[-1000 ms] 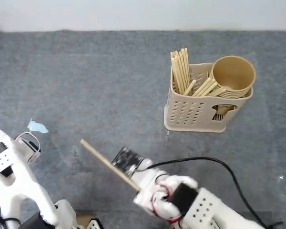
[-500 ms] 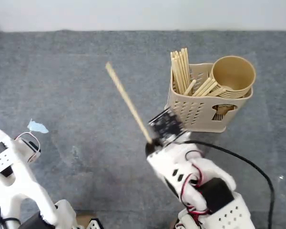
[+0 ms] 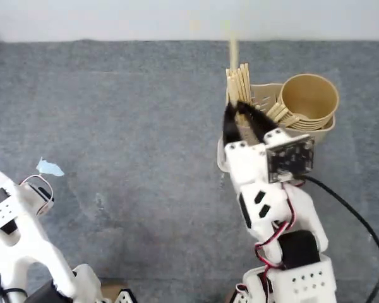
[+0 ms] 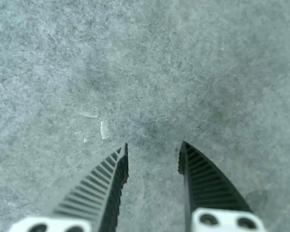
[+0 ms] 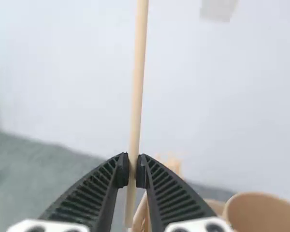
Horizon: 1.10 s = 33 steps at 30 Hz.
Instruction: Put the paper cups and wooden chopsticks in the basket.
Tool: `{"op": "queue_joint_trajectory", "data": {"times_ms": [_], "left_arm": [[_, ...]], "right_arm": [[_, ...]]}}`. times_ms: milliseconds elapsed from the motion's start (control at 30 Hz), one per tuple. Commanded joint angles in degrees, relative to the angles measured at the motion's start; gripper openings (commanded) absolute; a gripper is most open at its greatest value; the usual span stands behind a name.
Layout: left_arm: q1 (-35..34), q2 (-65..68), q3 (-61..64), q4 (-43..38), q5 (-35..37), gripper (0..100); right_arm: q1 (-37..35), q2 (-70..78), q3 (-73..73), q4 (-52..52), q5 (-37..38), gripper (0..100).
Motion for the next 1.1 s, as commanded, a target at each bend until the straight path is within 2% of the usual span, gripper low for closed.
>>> {"op": "queue_joint_trajectory", "data": {"times_ms": [0, 100, 300, 767, 833, 1000, 1067], "left_arm": [[0.00, -1.85, -2.59, -0.79, -0.09, 17], [0.00, -1.85, -2.59, -0.79, -0.09, 17], [0.00, -1.85, -2.59, -0.79, -0.09, 17], [0.00, -1.85, -2.59, -0.79, -0.09, 17], [0.00, -1.85, -2.59, -0.79, -0.09, 17], [0.00, -1.85, -2.59, -0.79, -0.09, 17], [0.00, -1.85, -2.59, -0.79, -0.09, 17]], "right_arm": [[3.21, 5.23, 2.20, -14.20, 0.26, 0.8], [4.88, 10.86, 3.60, -20.44, 0.35, 0.8], [7.43, 19.30, 3.87, -21.49, 0.26, 0.8], [6.37, 16.04, 11.96, -21.32, 0.79, 1.1], [6.37, 15.52, 12.13, -21.14, 0.79, 4.0], [5.67, 13.67, 11.60, -15.52, 2.55, 20.6], [5.41, 12.35, 11.69, -14.37, 2.37, 22.0]]}}
